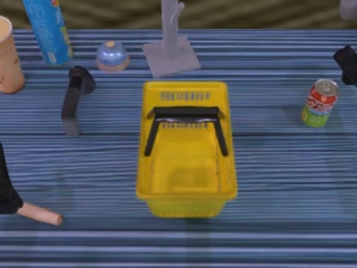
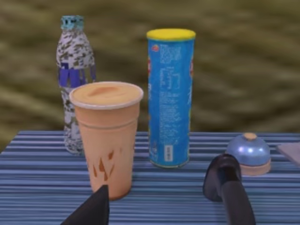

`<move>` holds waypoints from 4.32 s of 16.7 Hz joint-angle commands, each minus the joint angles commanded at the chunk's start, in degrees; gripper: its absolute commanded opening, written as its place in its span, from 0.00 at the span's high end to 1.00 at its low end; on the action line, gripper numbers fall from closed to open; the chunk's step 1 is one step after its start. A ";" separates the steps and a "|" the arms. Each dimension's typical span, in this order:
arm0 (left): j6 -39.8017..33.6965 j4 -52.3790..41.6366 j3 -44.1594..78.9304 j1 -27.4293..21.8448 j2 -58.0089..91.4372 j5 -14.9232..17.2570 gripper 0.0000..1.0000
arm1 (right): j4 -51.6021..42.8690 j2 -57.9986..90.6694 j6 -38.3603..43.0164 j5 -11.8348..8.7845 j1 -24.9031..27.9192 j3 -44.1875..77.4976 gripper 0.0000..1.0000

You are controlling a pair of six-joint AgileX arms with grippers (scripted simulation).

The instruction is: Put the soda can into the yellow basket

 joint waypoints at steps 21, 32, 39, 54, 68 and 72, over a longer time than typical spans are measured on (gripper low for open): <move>0.00 0.00 0.00 0.00 0.00 0.00 0.00 | -12.99 37.02 -9.39 -0.12 1.82 30.99 0.00; 0.00 0.00 0.00 0.00 0.00 0.00 0.00 | -8.17 37.48 -9.31 -0.11 1.90 26.59 0.30; 0.00 0.00 0.00 0.00 0.00 0.00 0.00 | -8.17 37.48 -9.31 -0.11 1.90 26.59 0.83; 0.00 0.00 0.00 0.00 0.00 0.00 0.00 | -4.64 36.88 -8.26 -2.37 2.37 25.23 1.00; 0.00 0.00 0.00 0.00 0.00 0.00 0.00 | 68.24 27.16 15.29 -41.21 9.50 -2.82 1.00; 0.00 0.00 0.00 0.00 0.00 0.00 0.00 | 90.10 22.59 22.50 -53.07 11.59 -12.03 1.00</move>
